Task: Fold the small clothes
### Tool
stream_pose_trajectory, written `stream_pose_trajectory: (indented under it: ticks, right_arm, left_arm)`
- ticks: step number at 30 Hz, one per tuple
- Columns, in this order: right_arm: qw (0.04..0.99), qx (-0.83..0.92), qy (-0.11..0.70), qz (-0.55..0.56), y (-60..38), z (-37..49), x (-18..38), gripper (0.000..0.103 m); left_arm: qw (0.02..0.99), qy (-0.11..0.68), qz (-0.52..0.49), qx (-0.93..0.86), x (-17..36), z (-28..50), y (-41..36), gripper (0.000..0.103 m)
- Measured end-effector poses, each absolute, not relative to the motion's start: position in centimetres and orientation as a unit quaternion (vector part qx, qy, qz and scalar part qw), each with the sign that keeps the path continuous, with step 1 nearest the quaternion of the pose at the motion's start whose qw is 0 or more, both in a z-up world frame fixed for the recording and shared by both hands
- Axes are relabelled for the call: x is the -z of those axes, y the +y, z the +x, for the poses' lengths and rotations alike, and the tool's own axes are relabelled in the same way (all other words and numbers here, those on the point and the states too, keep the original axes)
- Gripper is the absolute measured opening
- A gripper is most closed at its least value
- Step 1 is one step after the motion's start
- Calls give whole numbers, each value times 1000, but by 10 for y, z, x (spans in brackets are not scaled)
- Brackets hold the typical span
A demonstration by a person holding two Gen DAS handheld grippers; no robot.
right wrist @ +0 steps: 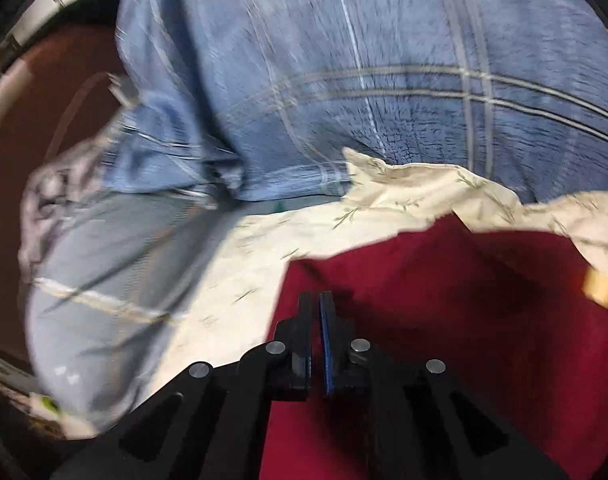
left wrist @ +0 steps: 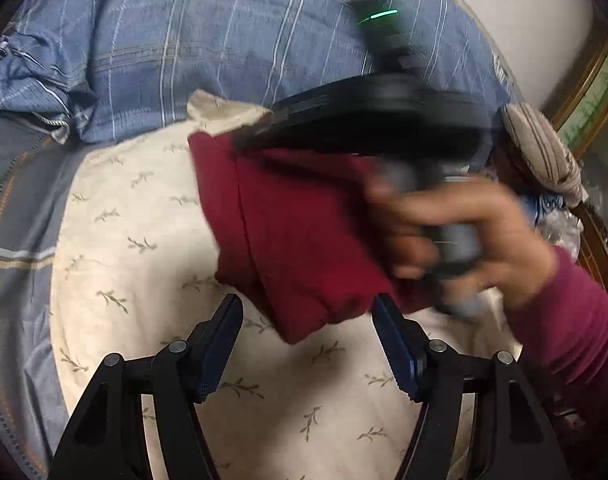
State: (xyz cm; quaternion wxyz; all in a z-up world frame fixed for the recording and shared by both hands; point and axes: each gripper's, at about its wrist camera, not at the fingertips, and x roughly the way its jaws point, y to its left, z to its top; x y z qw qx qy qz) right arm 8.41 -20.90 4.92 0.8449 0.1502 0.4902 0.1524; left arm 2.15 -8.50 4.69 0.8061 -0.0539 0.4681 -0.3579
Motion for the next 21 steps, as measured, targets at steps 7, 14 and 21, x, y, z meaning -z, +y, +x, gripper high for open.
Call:
stream_pose_trajectory:
  ticks: [7, 14, 21]
  right_arm:
    - [854, -157, 480, 127, -244, -11, -75, 41]
    - [848, -128, 476, 193, -281, -59, -63, 42]
    - [842, -119, 484, 208, -294, -78, -58, 45]
  left_arm:
    - [794, 491, -54, 354, -26, 30, -101, 62]
    - [793, 494, -46, 353, -17, 35, -114, 28]
    - [818, 464, -51, 337, -28, 15, -87, 9]
